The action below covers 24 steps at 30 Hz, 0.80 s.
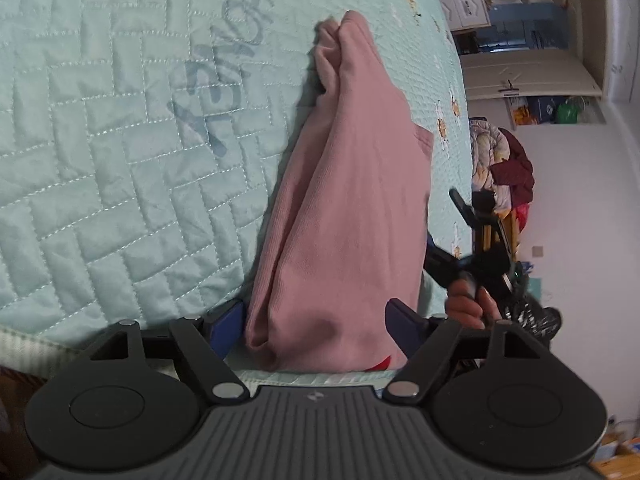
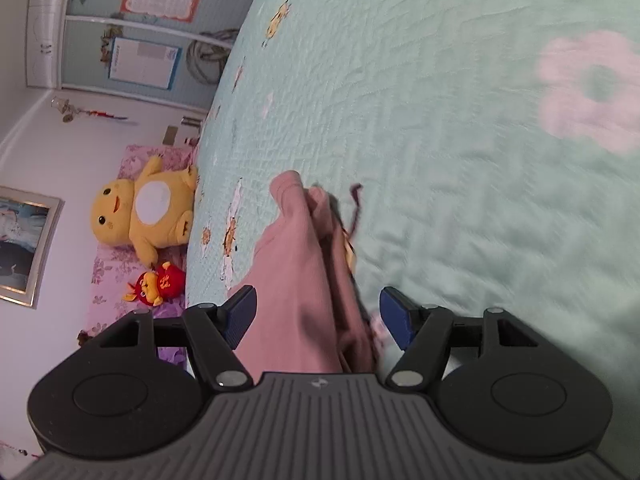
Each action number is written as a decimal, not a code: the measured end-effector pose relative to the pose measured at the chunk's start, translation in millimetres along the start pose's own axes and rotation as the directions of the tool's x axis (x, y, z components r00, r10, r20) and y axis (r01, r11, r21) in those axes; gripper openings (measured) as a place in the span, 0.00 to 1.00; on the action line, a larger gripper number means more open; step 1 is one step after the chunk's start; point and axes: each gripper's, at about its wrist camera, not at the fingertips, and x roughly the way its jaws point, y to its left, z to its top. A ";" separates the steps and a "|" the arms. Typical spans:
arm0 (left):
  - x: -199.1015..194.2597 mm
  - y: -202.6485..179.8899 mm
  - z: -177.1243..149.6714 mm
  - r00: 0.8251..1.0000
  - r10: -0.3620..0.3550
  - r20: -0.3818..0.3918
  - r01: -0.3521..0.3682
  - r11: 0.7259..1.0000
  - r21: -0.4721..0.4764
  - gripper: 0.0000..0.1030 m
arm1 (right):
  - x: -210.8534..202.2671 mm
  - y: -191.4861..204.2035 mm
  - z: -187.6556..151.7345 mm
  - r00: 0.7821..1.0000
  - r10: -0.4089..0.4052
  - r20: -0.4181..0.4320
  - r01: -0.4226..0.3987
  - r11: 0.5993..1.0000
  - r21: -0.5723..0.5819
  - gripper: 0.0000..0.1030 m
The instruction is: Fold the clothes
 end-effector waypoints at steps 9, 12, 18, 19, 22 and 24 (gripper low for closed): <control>18.9 -18.9 2.3 0.999 -0.046 -0.008 0.046 0.999 0.015 0.92 | 58.8 24.4 31.7 0.997 0.019 -0.081 -0.022 0.999 -0.033 0.66; 23.7 -14.7 -3.3 0.998 -0.057 -0.021 0.057 0.998 0.001 0.53 | 64.3 31.0 30.2 0.997 0.015 -0.074 -0.020 0.998 -0.062 0.63; 21.0 -9.0 -8.2 0.999 -0.048 -0.011 0.048 0.999 0.025 0.16 | 64.8 50.0 4.8 0.996 -0.068 -0.056 0.057 0.981 -0.184 0.20; 18.1 -10.5 -7.8 0.999 -0.051 -0.005 0.052 0.998 0.036 0.16 | 60.7 56.5 0.9 0.997 -0.069 -0.043 0.059 0.977 -0.204 0.19; 7.8 -16.0 -6.6 0.998 -0.063 0.019 0.062 0.995 0.073 0.14 | 48.5 80.4 -8.9 0.998 -0.066 -0.017 0.059 0.962 -0.265 0.17; 0.2 -19.6 -6.1 0.997 -0.073 0.039 0.069 0.993 0.094 0.13 | 42.6 99.9 -14.6 0.998 -0.067 -0.010 0.061 0.948 -0.312 0.17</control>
